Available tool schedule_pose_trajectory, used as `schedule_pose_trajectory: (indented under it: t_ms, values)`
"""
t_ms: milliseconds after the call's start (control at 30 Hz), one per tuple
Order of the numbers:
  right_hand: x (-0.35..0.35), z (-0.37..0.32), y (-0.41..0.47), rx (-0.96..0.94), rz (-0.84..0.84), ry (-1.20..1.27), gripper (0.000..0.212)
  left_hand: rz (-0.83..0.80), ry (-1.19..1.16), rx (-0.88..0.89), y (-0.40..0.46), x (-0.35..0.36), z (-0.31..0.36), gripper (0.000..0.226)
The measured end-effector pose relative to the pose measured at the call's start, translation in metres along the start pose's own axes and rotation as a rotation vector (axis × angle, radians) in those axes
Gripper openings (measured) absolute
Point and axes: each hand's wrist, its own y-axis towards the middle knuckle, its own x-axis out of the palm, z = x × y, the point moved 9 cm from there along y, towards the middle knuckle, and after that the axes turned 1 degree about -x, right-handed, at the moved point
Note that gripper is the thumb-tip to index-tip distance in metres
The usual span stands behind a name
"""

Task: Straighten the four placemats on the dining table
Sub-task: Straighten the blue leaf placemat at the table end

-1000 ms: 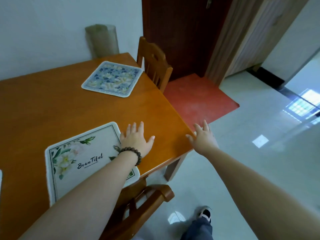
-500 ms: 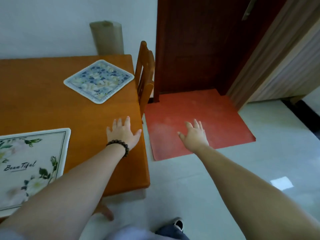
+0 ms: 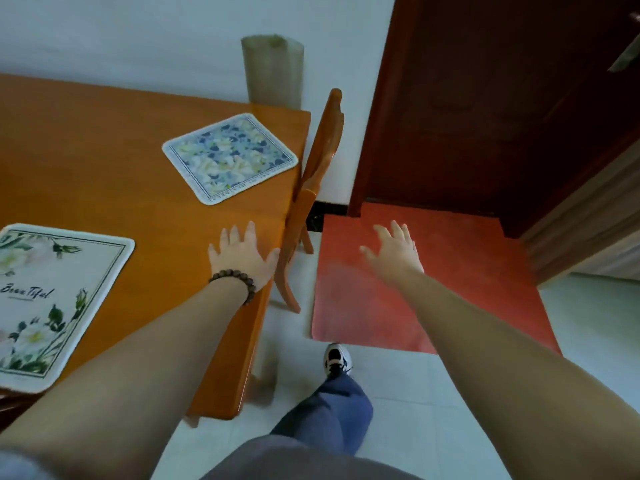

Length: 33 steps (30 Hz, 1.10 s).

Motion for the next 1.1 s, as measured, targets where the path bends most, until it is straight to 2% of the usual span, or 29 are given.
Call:
schedule_pose_trajectory:
  t_ms: [300,433,600,867,1100]
  values:
    - [-0.017,-0.068,0.159,-0.299,-0.02,-0.073,0.055,0.044,-0.094,-0.267,0.097,0.004,-0.003,0.08]
    - [-0.035,-0.095,0.234,-0.363,-0.024,-0.128,0.061,0.041,-0.113,-0.394,0.137,-0.002,-0.002,0.079]
    - [-0.052,-0.129,0.301,-0.457,0.013,-0.171,0.053,0.05,-0.164,-0.495,0.167,-0.015,-0.009,0.08]
    - [0.005,-0.209,0.353,-0.703,-0.224,-0.179,0.058,0.01,-0.209,-0.718,0.192,-0.009,-0.038,0.079]
    - [0.078,-0.233,0.418,-0.779,-0.462,-0.296,0.066,-0.04,-0.245,-0.91,0.234,0.018,-0.061,0.084]
